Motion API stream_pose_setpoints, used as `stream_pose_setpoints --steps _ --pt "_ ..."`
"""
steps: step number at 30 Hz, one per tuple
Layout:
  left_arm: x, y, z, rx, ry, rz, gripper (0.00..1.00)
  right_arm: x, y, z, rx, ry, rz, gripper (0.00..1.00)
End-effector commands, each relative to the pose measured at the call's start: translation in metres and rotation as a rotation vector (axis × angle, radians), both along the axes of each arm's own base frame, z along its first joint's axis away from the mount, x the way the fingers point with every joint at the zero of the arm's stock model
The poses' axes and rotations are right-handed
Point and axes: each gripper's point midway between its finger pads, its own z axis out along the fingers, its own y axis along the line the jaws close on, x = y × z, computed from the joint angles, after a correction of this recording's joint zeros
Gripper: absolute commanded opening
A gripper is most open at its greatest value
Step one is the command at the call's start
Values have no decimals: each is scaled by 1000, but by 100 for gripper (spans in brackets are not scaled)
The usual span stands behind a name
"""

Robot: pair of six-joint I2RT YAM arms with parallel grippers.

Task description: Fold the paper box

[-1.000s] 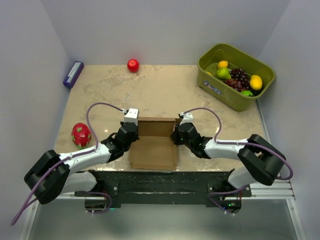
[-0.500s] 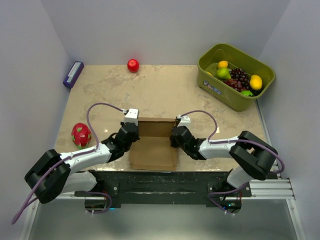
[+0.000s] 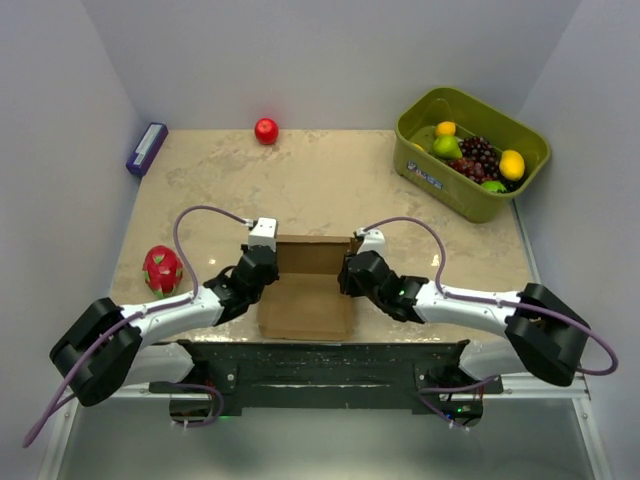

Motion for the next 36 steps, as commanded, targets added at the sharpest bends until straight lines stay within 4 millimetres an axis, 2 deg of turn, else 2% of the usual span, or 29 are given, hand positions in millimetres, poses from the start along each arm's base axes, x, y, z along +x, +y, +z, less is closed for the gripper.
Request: stream_pose_setpoints --steps 1,5,8,11,16,18,23,29,32,33,35,36 --pt "7 0 8 -21 -33 44 0 -25 10 22 -30 19 91 33" --pt "7 0 9 -25 -33 46 0 -51 9 16 -36 76 115 12" --pt "7 0 9 -27 -33 45 0 -64 3 7 -47 108 119 6" --pt "7 -1 10 -29 -35 41 0 -74 -3 -10 -62 147 129 6" --pt "8 -1 12 -28 -39 39 0 -85 -2 -34 -71 210 154 4" --pt "7 0 13 -26 -40 43 0 -88 -9 -46 -102 240 127 4" --pt "7 2 17 -30 -55 44 0 -89 -22 -57 -123 248 80 4" --pt "6 -2 20 -50 -76 17 0 -91 -19 -64 -88 257 75 5" --pt "6 -3 19 -47 -74 8 0 -92 -14 -61 -23 250 75 7" --pt "5 -2 18 -41 -73 8 0 -90 -12 -51 0 232 79 9" --pt "5 0 17 -33 -72 13 0 -83 -11 -32 22 182 72 23" --pt "5 1 17 -28 -71 16 0 -83 -17 -27 4 173 66 30"
